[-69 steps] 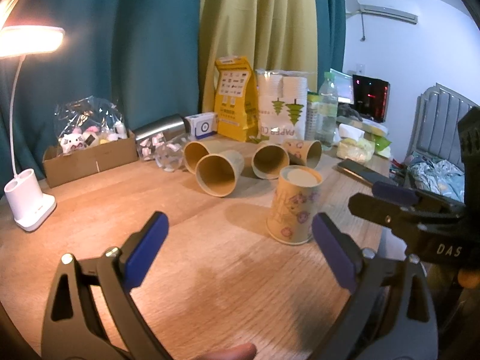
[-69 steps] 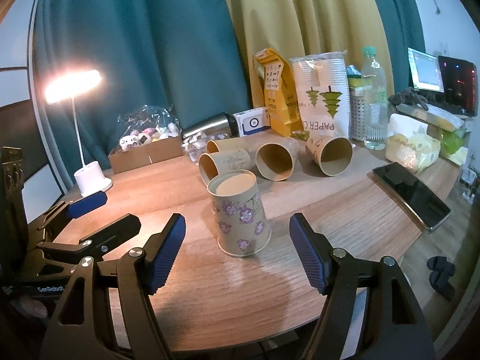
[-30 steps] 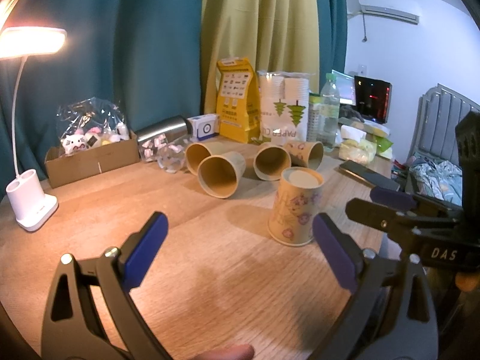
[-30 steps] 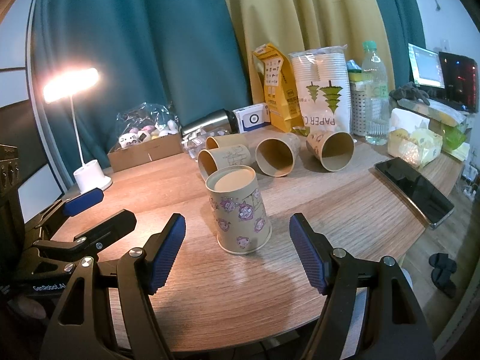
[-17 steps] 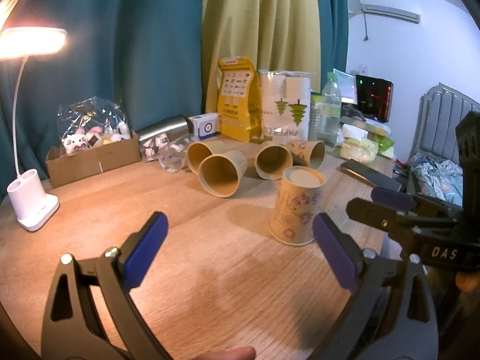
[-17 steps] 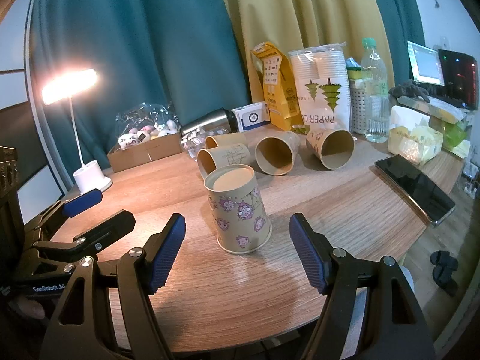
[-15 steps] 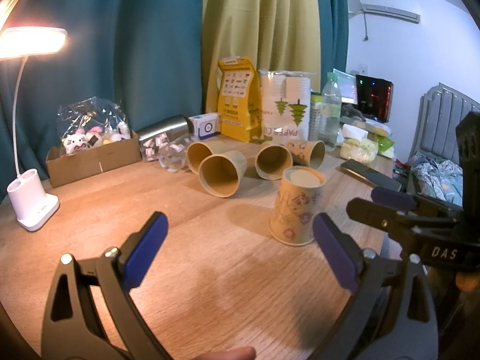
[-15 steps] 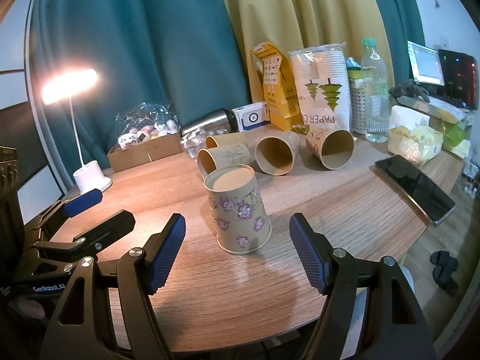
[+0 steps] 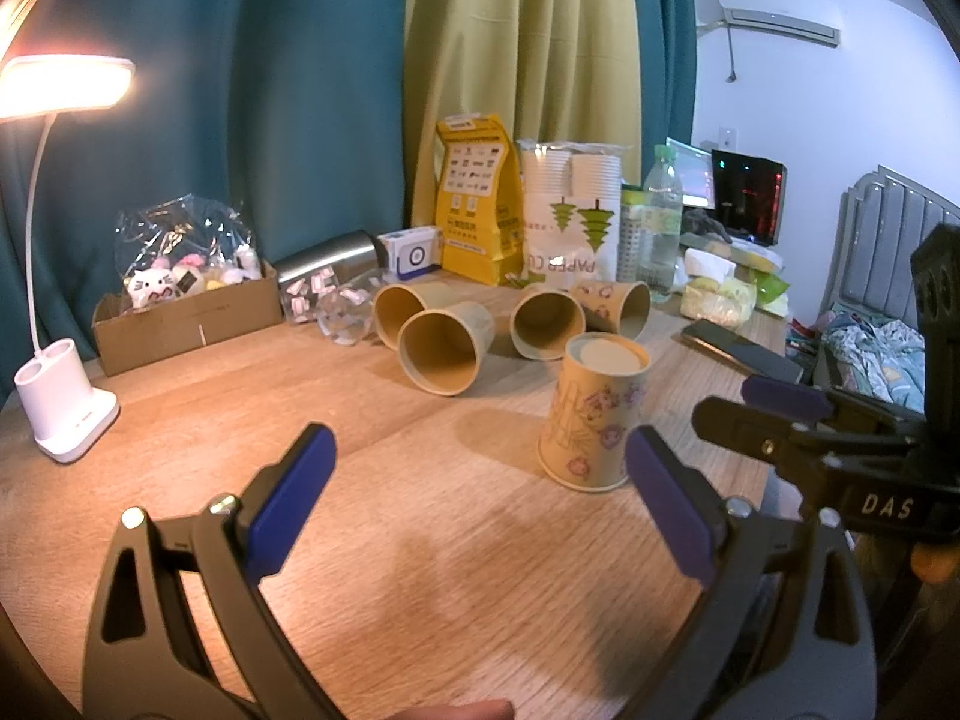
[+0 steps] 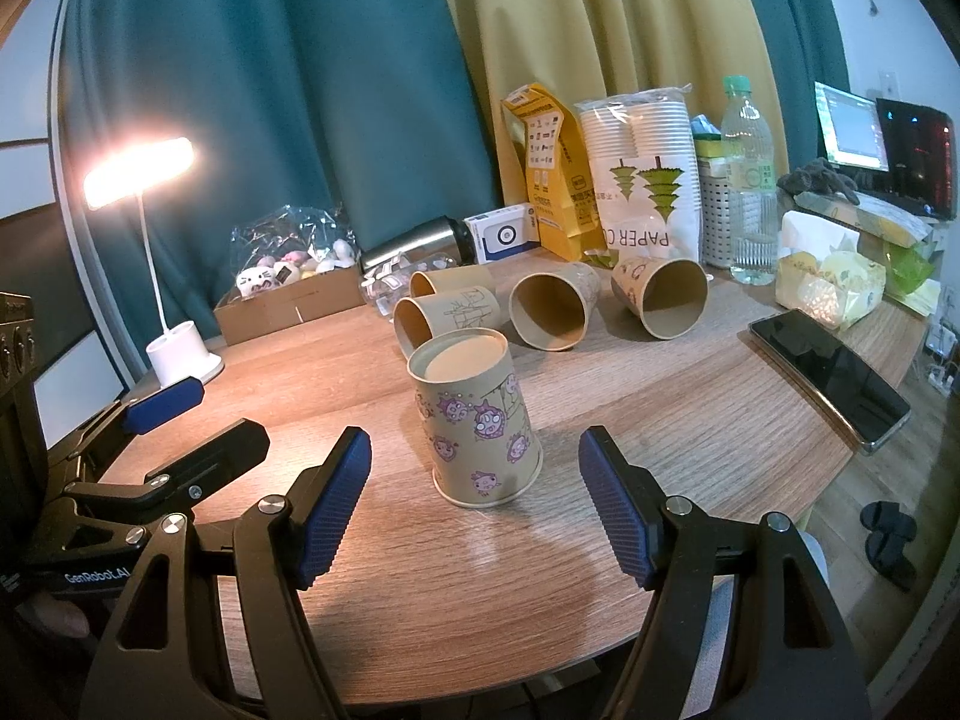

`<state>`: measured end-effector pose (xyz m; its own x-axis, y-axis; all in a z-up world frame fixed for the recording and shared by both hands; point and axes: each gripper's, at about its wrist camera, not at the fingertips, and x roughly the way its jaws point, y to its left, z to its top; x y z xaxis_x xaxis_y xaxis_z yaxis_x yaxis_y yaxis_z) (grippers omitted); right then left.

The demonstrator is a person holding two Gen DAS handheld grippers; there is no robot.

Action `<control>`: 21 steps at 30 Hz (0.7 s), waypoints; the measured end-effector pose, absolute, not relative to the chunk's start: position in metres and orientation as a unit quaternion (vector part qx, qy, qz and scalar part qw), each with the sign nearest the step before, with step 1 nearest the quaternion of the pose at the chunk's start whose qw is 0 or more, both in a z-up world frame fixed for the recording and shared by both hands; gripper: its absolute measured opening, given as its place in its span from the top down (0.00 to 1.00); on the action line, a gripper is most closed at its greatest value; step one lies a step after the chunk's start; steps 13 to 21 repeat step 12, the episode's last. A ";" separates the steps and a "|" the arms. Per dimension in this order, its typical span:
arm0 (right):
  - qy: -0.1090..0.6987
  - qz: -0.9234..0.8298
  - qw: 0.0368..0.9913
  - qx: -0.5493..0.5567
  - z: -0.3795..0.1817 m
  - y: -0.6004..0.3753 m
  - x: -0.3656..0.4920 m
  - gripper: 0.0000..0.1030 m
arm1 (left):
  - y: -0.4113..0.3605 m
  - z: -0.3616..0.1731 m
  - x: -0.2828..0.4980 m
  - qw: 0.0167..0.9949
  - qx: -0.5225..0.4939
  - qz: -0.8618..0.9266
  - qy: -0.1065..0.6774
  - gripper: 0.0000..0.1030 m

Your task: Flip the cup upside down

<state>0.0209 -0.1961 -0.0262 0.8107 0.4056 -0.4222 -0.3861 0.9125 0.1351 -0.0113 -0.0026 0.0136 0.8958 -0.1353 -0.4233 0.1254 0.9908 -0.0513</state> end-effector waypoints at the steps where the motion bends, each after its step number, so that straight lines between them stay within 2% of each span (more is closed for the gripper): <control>1: 0.227 0.208 0.951 0.022 -0.026 -0.196 0.021 0.27 | -0.002 0.014 -0.011 0.974 -0.011 -0.067 0.218 0.05; 21: 0.227 0.208 0.951 0.022 -0.026 -0.196 0.021 0.27 | -0.001 0.015 -0.012 0.975 -0.010 -0.066 0.213 0.05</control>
